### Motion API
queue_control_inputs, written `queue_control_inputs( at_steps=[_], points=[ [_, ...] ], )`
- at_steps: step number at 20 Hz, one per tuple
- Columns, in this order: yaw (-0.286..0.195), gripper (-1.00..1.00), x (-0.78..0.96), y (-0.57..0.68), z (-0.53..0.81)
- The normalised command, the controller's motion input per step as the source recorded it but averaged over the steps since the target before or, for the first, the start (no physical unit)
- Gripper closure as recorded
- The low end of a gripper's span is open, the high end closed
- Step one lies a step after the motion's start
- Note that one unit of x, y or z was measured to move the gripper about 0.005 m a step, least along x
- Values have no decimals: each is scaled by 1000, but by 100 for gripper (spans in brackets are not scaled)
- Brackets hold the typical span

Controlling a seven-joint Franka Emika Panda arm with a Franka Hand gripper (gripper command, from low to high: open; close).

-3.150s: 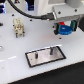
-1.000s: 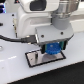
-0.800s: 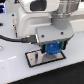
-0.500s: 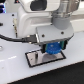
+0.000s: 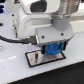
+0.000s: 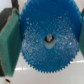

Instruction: Insert the blue gear onto the right peg, followed by the red gear

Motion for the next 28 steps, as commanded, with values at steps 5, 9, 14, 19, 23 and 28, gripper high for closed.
queue_control_inputs(
  at_steps=[5, 9, 14, 19, 23, 28],
  points=[
    [0, 100, 297, -23, -70],
    [0, 100, 196, -59, -193],
    [0, 100, 106, 11, -138],
    [0, -100, 0, 74, 113],
    [0, -100, -92, 109, 390],
    [0, -100, -227, 95, 446]
  ],
)
